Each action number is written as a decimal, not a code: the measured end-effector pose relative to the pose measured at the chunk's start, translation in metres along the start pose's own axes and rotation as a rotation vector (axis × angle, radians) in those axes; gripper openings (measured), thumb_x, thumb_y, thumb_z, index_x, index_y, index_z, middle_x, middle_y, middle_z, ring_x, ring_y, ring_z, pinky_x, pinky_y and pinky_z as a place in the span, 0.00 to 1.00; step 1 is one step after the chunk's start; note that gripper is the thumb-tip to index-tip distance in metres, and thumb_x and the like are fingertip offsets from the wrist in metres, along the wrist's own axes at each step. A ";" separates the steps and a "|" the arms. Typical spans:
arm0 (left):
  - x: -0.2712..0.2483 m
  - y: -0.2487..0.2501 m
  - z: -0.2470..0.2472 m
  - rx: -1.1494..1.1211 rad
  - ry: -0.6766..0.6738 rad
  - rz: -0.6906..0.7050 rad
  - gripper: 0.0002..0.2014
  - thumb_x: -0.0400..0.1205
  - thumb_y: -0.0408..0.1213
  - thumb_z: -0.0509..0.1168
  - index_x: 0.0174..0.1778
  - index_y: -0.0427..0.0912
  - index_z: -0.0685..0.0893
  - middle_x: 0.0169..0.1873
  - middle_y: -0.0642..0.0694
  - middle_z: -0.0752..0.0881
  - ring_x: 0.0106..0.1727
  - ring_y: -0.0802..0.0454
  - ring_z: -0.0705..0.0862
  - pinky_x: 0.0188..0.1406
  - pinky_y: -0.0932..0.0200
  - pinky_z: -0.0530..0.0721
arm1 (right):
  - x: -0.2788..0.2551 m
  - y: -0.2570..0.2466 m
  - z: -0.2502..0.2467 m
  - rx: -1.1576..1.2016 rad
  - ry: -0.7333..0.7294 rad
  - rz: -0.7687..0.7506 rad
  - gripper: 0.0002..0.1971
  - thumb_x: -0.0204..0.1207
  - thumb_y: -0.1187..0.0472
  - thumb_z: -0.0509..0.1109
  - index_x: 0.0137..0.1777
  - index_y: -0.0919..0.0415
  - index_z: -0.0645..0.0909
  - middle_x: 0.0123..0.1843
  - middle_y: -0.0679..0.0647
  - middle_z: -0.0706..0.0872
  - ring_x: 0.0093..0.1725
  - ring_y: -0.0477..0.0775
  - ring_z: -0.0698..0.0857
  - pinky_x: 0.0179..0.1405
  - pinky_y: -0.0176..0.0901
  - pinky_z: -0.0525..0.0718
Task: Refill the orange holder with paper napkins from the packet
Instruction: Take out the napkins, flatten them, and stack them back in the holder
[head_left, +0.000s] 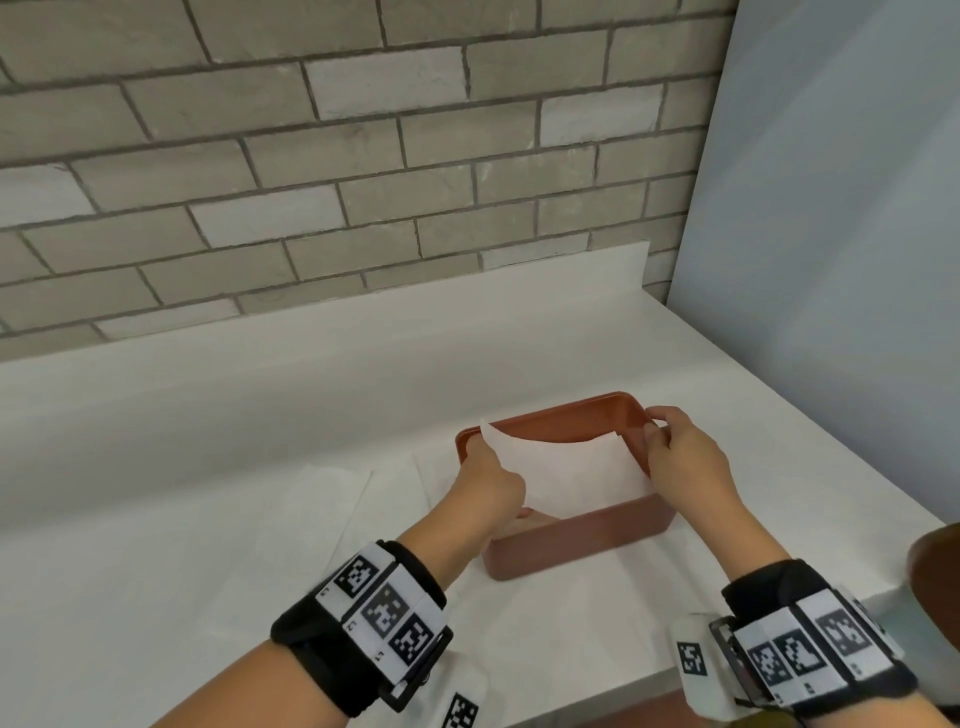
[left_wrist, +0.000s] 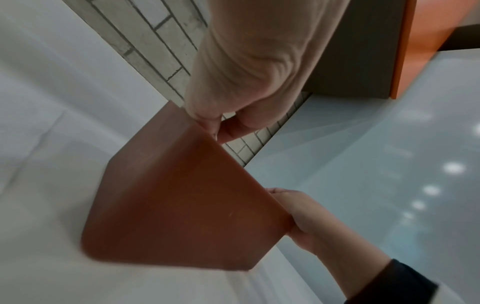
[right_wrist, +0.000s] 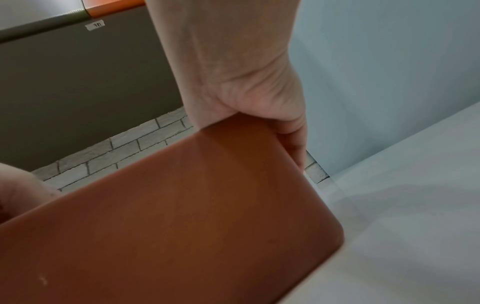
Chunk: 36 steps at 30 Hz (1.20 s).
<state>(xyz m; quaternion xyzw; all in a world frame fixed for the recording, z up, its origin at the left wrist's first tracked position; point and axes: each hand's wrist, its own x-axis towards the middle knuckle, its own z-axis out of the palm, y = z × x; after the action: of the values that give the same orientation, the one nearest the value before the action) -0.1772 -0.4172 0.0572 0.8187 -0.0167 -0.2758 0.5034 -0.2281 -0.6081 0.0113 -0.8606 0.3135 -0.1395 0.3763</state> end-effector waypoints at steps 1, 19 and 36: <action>-0.001 0.000 0.000 0.016 0.004 0.002 0.31 0.79 0.22 0.52 0.78 0.43 0.55 0.49 0.49 0.76 0.49 0.49 0.80 0.54 0.50 0.87 | 0.000 0.000 0.000 -0.004 0.000 0.001 0.18 0.85 0.57 0.53 0.72 0.56 0.72 0.42 0.52 0.82 0.44 0.56 0.79 0.43 0.43 0.72; -0.009 -0.016 -0.025 0.545 0.172 0.544 0.22 0.82 0.37 0.63 0.73 0.39 0.74 0.75 0.42 0.65 0.77 0.49 0.66 0.70 0.71 0.60 | -0.003 -0.014 -0.010 -0.183 0.062 -0.066 0.16 0.82 0.57 0.60 0.68 0.56 0.77 0.54 0.57 0.86 0.50 0.60 0.83 0.47 0.45 0.77; 0.003 -0.165 -0.228 0.864 0.164 -0.217 0.42 0.68 0.61 0.73 0.69 0.38 0.67 0.65 0.42 0.75 0.66 0.44 0.76 0.58 0.56 0.77 | -0.125 -0.154 0.122 -0.365 -0.372 -0.267 0.17 0.82 0.51 0.60 0.68 0.55 0.76 0.56 0.51 0.87 0.53 0.48 0.85 0.49 0.36 0.79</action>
<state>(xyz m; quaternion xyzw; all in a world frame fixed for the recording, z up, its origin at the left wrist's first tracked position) -0.1093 -0.1510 -0.0037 0.9699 -0.0041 -0.2289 0.0834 -0.1983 -0.3793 0.0407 -0.9585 0.1431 0.0311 0.2445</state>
